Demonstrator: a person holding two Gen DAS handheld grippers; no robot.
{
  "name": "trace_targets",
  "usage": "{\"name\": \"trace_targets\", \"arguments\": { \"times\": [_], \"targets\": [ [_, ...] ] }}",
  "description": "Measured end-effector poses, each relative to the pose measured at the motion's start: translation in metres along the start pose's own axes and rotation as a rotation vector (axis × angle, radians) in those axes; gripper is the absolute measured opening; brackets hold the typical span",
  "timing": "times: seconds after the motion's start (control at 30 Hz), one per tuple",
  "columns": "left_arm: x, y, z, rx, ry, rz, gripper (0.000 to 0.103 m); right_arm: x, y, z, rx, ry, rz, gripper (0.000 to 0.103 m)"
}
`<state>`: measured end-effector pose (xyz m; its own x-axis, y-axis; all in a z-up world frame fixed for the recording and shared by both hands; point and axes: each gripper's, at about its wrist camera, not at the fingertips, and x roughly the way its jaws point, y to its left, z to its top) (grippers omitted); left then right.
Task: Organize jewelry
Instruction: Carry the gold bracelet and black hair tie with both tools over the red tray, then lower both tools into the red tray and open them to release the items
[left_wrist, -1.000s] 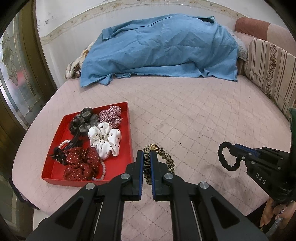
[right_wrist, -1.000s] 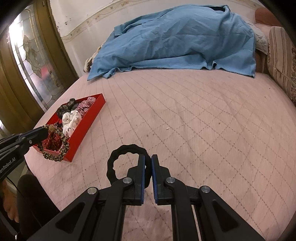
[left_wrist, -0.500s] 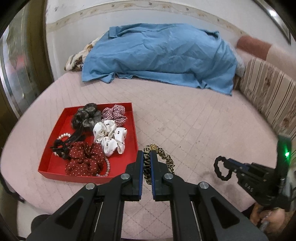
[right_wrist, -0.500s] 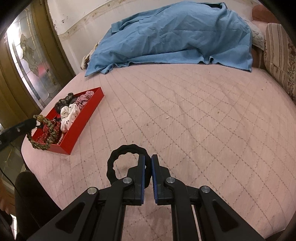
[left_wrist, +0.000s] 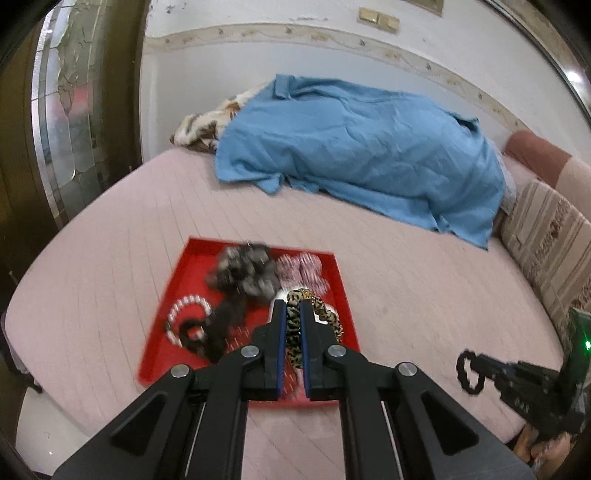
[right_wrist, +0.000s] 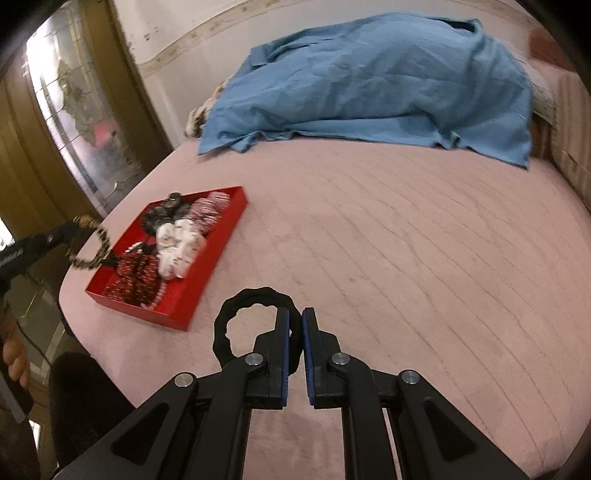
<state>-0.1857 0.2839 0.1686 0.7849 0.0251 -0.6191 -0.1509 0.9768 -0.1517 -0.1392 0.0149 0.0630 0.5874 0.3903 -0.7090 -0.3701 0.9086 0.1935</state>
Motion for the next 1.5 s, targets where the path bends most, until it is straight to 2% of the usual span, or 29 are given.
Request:
{"name": "trace_targets", "arguments": {
  "times": [0.3,0.47,0.57,0.77,0.93,1.13,1.5],
  "targets": [
    [0.033,0.032,0.037,-0.056,-0.049,-0.029,0.007,0.010,0.056,0.028,-0.074,0.002,0.061,0.008],
    [0.062,0.062,0.050,-0.111,-0.032,-0.022,0.007,0.023,0.079,0.039,-0.091,0.024,0.087,0.008],
    [0.075,0.081,0.054,-0.155,-0.026,-0.018,0.007,0.027,0.090,0.045,-0.093,0.024,0.108,0.008],
    [0.098,0.115,0.049,-0.273,-0.013,-0.059,0.007,0.043,0.112,0.053,-0.122,0.036,0.135,0.008],
    [0.118,0.121,0.050,-0.265,0.007,-0.018,0.007,0.065,0.127,0.055,-0.137,0.070,0.147,0.008],
    [0.145,0.130,0.056,-0.299,0.046,-0.026,0.007,0.092,0.138,0.056,-0.151,0.110,0.146,0.008],
    [0.172,0.124,0.054,-0.244,0.098,0.039,0.007,0.125,0.154,0.081,-0.174,0.133,0.153,0.009]
  ]
}}
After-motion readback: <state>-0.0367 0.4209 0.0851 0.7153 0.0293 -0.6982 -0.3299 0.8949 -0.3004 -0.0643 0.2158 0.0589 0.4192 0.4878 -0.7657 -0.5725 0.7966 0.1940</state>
